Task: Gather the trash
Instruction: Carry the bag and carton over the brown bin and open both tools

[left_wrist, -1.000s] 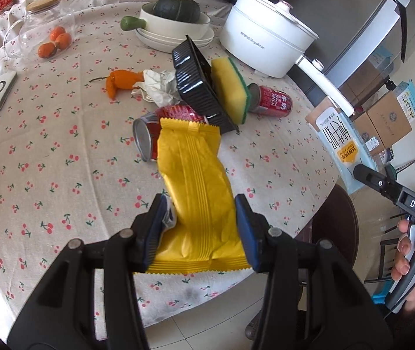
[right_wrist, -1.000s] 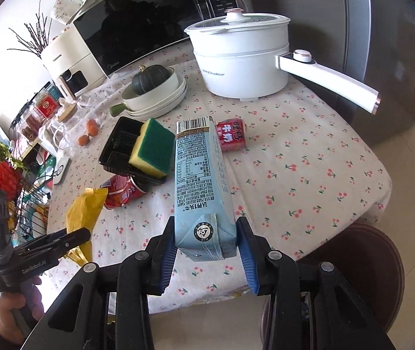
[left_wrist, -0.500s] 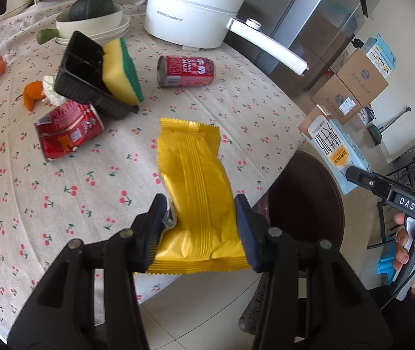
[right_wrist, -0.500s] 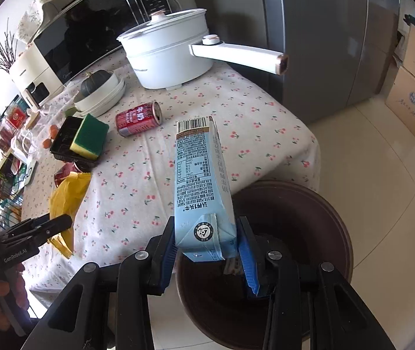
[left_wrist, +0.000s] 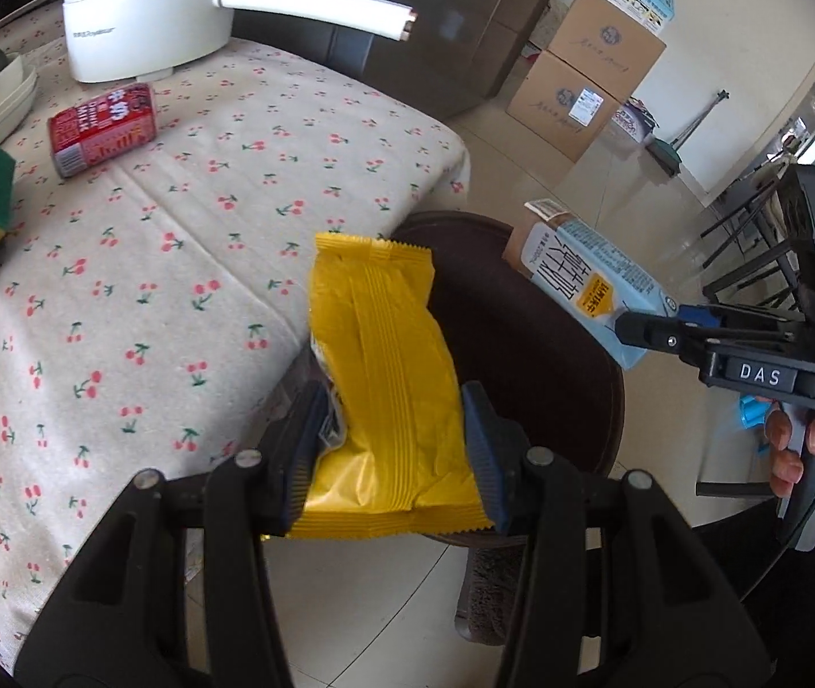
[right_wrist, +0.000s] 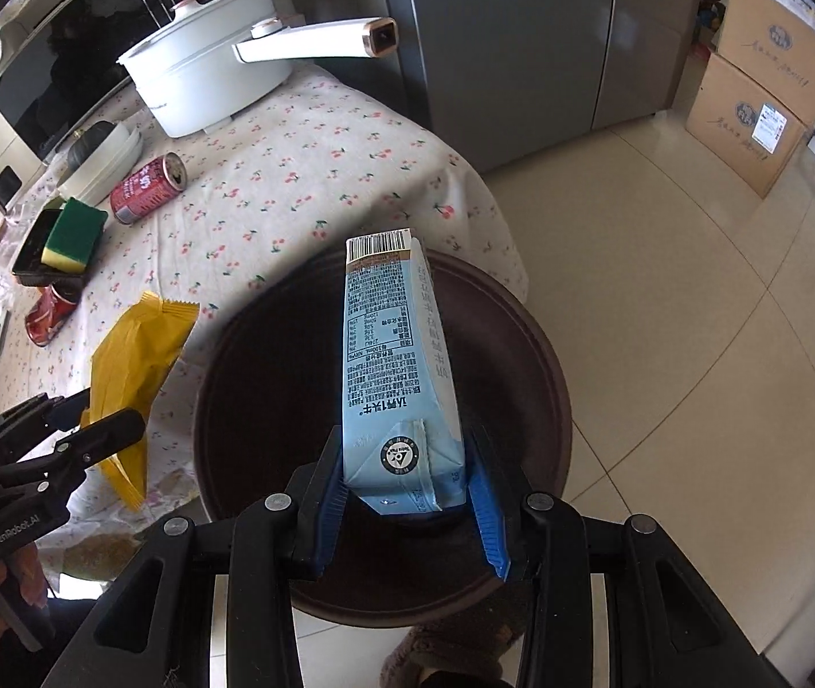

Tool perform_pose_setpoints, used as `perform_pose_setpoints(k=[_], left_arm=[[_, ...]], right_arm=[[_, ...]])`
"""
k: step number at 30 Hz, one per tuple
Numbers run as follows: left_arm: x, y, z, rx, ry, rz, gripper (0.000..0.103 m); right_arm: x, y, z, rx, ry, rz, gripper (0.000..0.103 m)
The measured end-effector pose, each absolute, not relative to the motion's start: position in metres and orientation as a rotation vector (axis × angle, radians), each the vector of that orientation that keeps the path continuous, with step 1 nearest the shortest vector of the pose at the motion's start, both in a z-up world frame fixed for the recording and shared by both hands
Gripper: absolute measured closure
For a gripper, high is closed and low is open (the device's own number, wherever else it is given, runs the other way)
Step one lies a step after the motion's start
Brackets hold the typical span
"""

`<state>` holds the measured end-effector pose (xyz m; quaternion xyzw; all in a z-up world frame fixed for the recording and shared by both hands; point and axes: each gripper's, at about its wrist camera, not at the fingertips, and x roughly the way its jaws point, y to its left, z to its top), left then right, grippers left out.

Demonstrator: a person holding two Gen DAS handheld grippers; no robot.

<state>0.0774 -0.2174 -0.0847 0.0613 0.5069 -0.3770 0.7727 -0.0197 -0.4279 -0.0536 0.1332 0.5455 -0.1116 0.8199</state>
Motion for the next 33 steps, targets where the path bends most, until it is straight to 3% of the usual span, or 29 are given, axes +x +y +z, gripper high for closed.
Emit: perform_pose_setpoints(k=[6,10,13,25,27,28,29,33], left_arm=[[0.07,-0.243,-0.092,0.175,1.059,-0.888,0.051],[0.069,-0.247,-0.089,0.232,1.008,-0.854,0.027],[0.07,-0.244,-0.085,0.267,0.973,-0.807,0.016],[0.089,-0.198,-0.076,0.213,0.979,-0.662,0.004],[0.091,-0.189,-0.074,0.204,0.981,-0.636,0.003],[0.093,-0.185,-0.073,0.195,0.982,-0.627,0.003],[0.095,-0.18,-0.072,0.184,0.985,-0.619,0.003],[0.102,-0.161,-0.067,0.131,0.999,-0.594,0.002]], right_arm=[[-0.029,-0.439,-0.066,0.277,1.204,-0.254,0.063],[-0.031,-0.446,-0.067,0.288,1.208,-0.26,0.063],[-0.03,-0.447,-0.067,0.293,1.208,-0.261,0.063],[-0.025,-0.437,-0.071,0.281,1.229,-0.246,0.062],[-0.023,-0.439,-0.071,0.322,1.234,-0.247,0.054],[-0.022,-0.44,-0.071,0.347,1.235,-0.25,0.039],[-0.022,-0.441,-0.07,0.366,1.228,-0.252,0.03],[-0.016,-0.433,-0.063,0.364,1.216,-0.233,0.03]])
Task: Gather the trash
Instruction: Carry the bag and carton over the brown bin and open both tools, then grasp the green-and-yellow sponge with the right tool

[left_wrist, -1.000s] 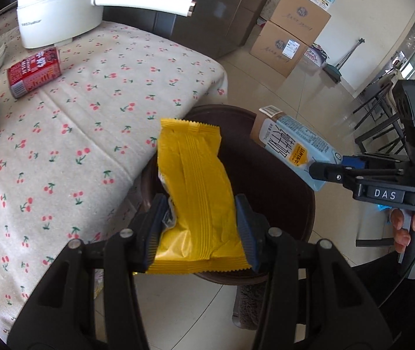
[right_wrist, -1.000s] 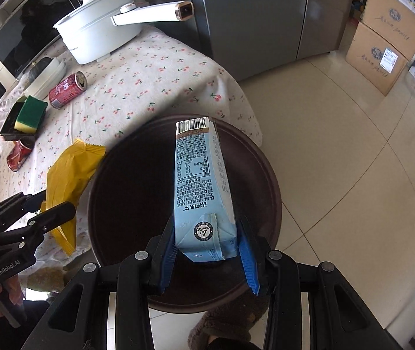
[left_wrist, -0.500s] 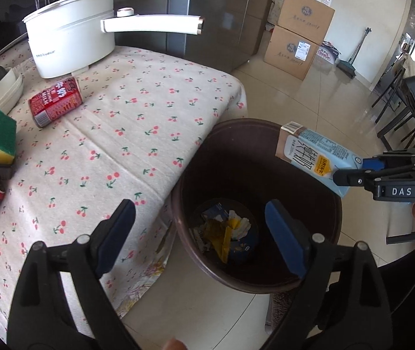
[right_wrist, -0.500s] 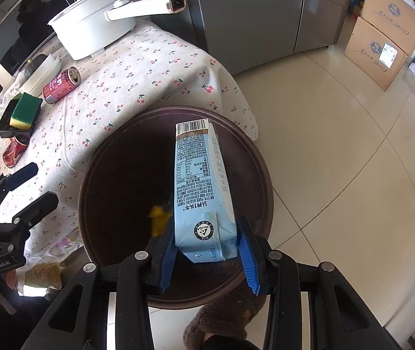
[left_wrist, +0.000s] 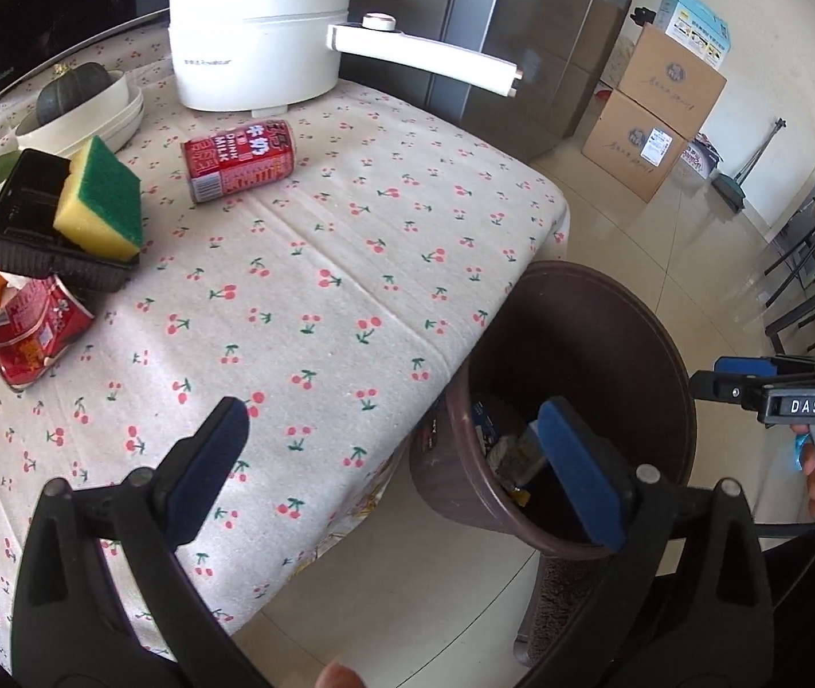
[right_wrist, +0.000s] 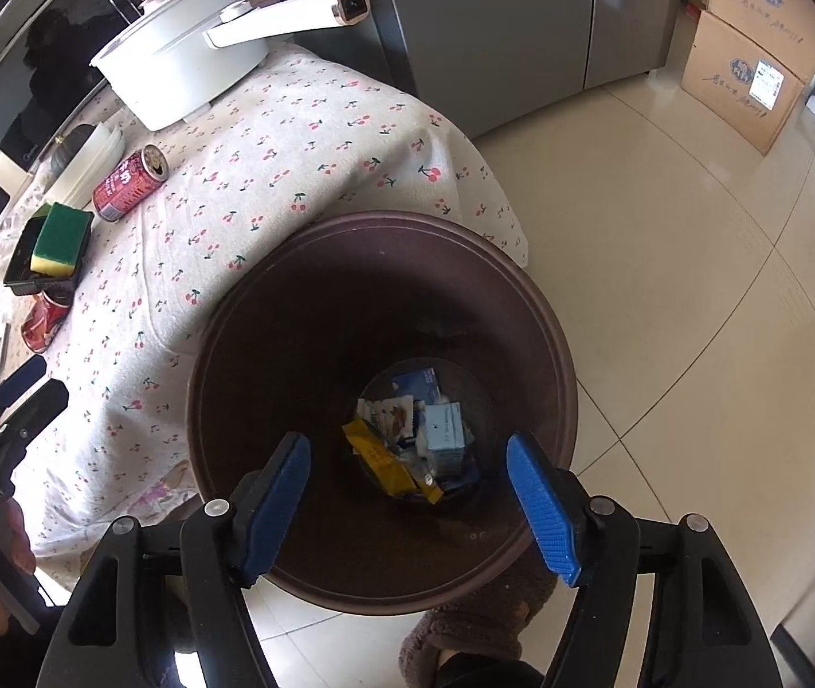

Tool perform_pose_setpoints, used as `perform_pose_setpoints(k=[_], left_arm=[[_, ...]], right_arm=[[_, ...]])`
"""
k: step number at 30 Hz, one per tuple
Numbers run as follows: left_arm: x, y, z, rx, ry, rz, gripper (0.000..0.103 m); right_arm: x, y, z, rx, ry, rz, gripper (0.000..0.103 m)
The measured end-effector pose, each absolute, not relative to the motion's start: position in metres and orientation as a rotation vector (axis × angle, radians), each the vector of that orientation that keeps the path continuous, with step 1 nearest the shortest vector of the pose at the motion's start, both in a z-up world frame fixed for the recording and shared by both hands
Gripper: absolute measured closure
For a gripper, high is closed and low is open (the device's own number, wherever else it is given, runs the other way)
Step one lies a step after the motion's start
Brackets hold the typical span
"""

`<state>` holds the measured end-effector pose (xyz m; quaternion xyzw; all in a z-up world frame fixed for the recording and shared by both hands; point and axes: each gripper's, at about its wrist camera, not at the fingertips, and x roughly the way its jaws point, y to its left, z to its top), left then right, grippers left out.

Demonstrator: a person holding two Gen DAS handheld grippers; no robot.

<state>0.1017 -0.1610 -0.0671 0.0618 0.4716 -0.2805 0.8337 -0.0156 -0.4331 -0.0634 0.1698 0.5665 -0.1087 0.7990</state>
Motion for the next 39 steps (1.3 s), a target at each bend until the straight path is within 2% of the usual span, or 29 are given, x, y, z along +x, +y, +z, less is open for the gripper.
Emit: perform_pose_setpoints(k=[20,28,39], left_arm=[[0.138,-0.036,-0.044,-0.049,0.981,-0.296,0.002],[0.161,-0.004,-0.045,-0.003,0.988,-0.184,0.002],[0.188,0.032,-0.044,-0.076,1.02,-0.104,0.002]], right_arm=[[0.065,-0.337,-0.035,0.222,1.175,-0.123,0.026],[0.104,-0.299,-0.03,0.178,1.164,-0.073,0.025],[0.175,-0.254,-0.029,0.289,1.13,0.045,0.024]])
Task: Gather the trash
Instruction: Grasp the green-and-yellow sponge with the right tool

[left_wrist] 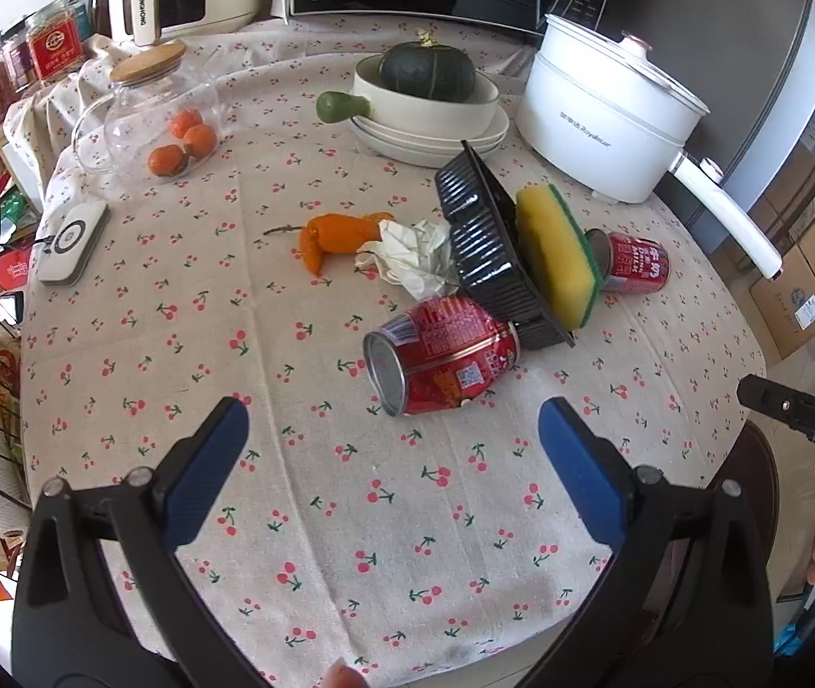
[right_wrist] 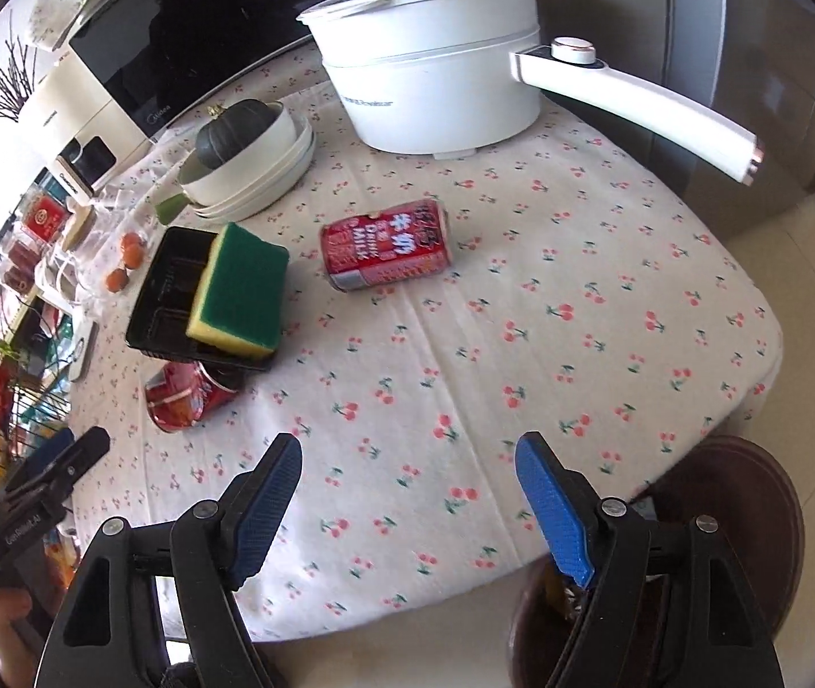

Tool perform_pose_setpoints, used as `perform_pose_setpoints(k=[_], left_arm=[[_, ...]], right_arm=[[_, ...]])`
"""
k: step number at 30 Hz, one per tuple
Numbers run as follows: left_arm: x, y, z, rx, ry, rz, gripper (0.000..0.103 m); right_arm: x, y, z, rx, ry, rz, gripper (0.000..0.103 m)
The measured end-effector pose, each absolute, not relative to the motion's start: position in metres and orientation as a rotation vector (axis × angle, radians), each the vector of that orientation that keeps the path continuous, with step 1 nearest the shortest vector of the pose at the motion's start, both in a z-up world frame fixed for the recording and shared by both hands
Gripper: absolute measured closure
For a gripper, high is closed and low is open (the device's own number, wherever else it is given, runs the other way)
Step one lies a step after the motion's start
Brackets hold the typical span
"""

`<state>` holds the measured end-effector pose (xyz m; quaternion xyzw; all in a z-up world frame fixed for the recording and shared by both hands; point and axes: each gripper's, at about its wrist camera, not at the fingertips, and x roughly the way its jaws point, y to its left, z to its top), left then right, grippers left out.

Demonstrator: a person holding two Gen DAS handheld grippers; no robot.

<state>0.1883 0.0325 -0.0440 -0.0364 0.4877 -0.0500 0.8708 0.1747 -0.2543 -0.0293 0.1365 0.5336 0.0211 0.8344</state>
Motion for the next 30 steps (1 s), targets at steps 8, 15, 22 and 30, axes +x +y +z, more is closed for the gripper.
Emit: perform_pose_setpoints(k=[8,15,22,30], left_arm=[[0.191,0.048,-0.038,-0.108,1.002,-0.074,0.002],[0.191,0.062,-0.038,-0.134,1.005,-0.075,0.002],[0.192,0.072,-0.038,-0.134,1.01,-0.073,0.002],[0.197,0.063,-0.041,-0.15,1.009,-0.097,0.005]], right_arm=[[0.226,-0.19,-0.043,0.393,1.071,0.243,0.026],[0.259,-0.185,-0.075,0.53,1.07,0.232,0.029],[0.272,-0.192,-0.101,0.646,1.088,0.244,0.035],[0.257,-0.191,-0.068,0.596,1.025,0.296,0.044]])
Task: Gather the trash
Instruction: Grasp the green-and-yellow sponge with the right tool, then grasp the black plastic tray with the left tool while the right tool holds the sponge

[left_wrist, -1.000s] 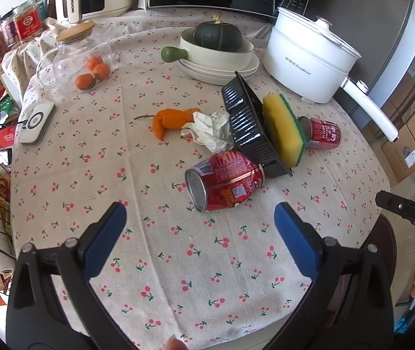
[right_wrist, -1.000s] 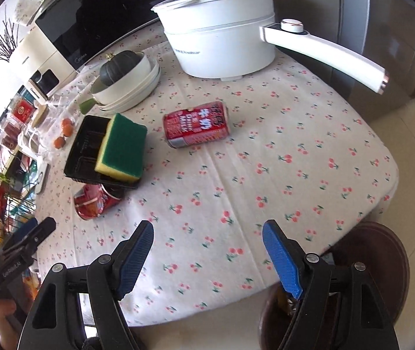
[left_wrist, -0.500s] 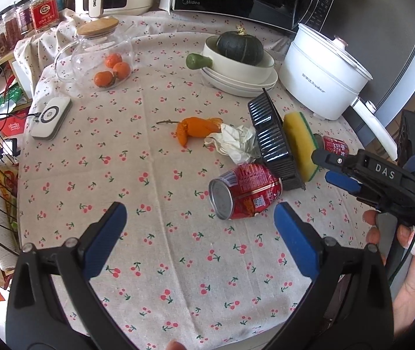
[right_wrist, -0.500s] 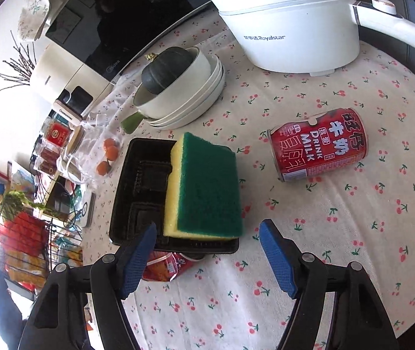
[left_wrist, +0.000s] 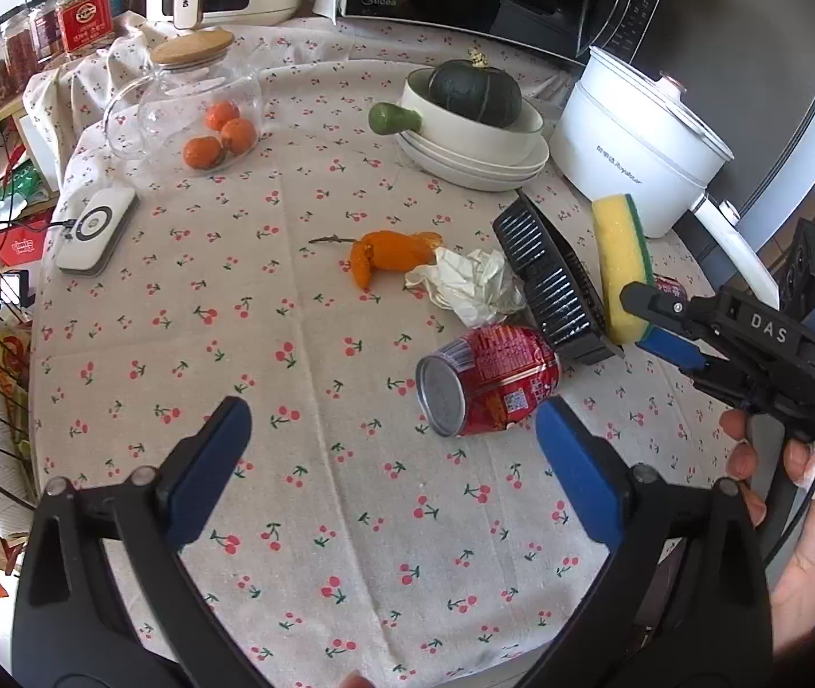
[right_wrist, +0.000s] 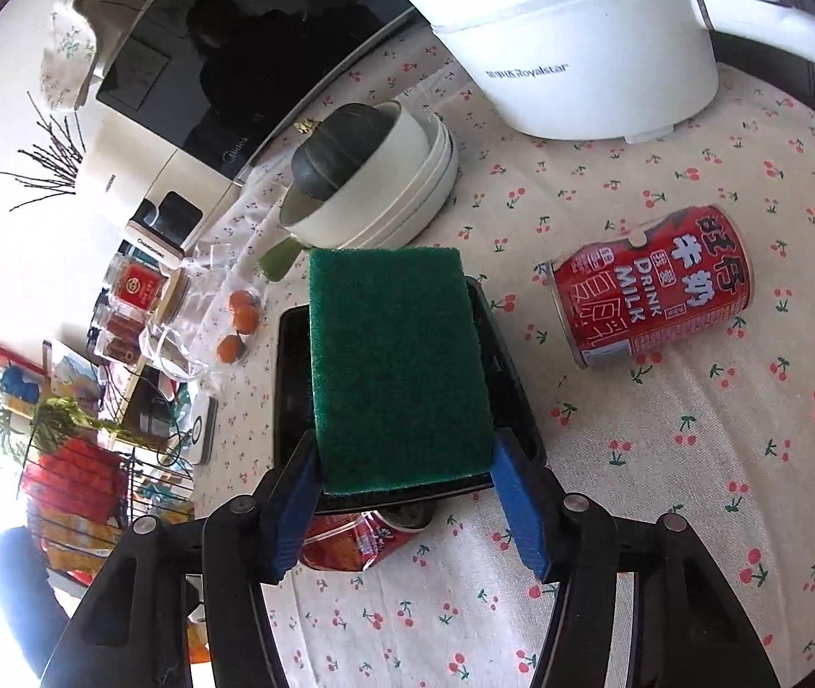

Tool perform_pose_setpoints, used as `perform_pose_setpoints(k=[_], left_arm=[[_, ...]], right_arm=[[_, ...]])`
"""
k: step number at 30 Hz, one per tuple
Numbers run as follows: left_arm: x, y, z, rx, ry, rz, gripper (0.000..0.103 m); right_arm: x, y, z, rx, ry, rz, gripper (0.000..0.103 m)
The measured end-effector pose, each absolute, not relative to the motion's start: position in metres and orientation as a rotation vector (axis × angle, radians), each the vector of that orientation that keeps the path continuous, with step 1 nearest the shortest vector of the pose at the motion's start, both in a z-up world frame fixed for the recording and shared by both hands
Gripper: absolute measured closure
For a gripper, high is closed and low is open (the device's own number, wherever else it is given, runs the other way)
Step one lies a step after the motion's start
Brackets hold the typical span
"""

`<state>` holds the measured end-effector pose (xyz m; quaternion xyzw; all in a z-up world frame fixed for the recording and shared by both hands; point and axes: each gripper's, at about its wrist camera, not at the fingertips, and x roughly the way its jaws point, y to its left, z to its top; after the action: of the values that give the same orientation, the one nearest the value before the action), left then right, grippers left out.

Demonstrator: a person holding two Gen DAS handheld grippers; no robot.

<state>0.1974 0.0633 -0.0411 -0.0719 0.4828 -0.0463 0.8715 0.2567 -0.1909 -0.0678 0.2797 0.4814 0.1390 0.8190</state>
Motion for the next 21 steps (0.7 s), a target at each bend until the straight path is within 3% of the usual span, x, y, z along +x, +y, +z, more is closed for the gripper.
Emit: perform_pose_setpoints(k=[4,13,21], left_arm=[[0.206,0.05,-0.047,-0.218,1.016,-0.152,0.01],[0.231,0.002,-0.064,-0.323,1.025,-0.277,0.038],[0.257,-0.027,-0.07,-0.276,0.998,-0.262,0.047]], right_arm=[[0.24,-0.203,-0.046,0.544,1.01,0.269,0.044],[0.197,-0.273,-0.037,0.475,1.061,0.119,0.044],[0.158,-0.338,-0.027,0.475,1.046,0.033,0.044]])
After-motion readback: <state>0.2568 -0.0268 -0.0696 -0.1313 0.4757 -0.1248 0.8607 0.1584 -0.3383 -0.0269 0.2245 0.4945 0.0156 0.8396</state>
